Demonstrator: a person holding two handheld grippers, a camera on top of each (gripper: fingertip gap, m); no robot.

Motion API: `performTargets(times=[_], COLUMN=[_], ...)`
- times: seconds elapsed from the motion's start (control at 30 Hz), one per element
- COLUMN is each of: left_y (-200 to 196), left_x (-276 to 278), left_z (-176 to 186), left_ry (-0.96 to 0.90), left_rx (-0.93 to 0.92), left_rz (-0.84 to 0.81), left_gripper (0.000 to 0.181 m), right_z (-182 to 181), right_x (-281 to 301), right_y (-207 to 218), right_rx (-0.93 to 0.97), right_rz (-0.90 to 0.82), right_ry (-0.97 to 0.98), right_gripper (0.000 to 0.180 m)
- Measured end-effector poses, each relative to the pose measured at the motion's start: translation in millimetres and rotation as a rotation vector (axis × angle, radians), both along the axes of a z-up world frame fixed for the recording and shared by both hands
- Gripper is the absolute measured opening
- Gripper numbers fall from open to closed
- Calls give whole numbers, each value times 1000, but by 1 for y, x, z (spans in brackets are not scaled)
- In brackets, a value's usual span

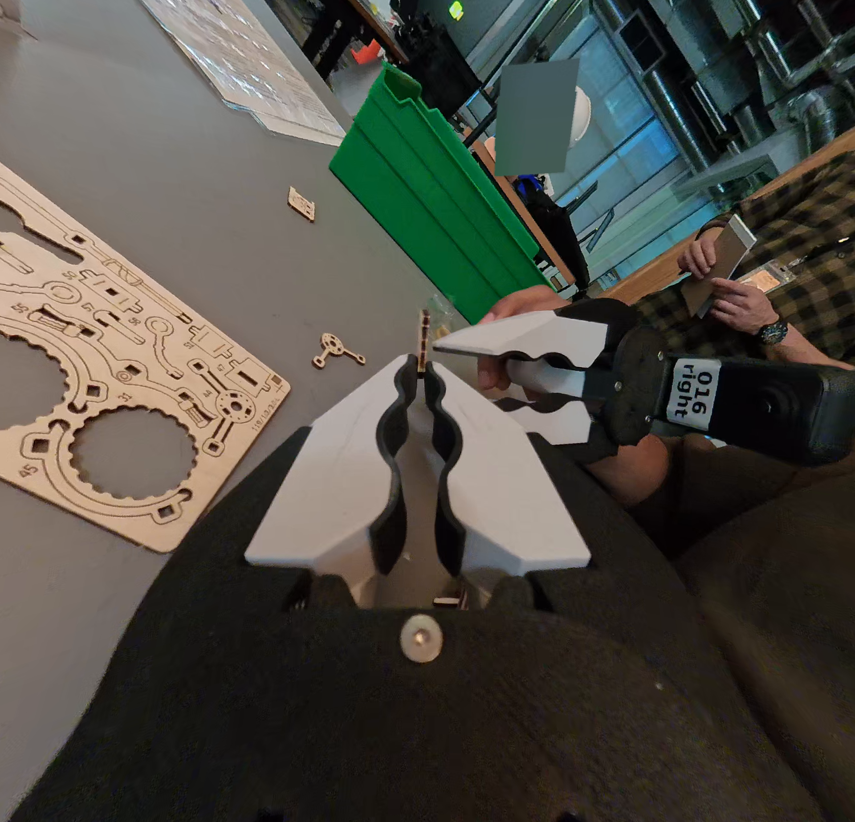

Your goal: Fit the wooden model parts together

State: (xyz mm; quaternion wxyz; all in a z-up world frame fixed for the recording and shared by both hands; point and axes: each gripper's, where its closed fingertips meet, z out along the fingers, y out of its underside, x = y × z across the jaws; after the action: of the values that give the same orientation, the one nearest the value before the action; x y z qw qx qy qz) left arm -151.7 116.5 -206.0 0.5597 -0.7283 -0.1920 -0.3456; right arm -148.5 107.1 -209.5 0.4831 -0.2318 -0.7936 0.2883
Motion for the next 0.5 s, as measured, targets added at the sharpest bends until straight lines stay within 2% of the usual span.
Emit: performTargets(times=[0.3,0.5], left_y=[1,1], left_x=[5,7], left_z=[-1,-2], left_ry=[-80,-47], left_rx=[-5,-8], left_rz=[9,17], left_gripper=[1,1], right_z=[-1,0], right_x=[-1,0], right_y=[-2,0], right_rx=[83,31], right_rz=[-16,-19], right_ry=[24,-10], right_gripper=[11,5])
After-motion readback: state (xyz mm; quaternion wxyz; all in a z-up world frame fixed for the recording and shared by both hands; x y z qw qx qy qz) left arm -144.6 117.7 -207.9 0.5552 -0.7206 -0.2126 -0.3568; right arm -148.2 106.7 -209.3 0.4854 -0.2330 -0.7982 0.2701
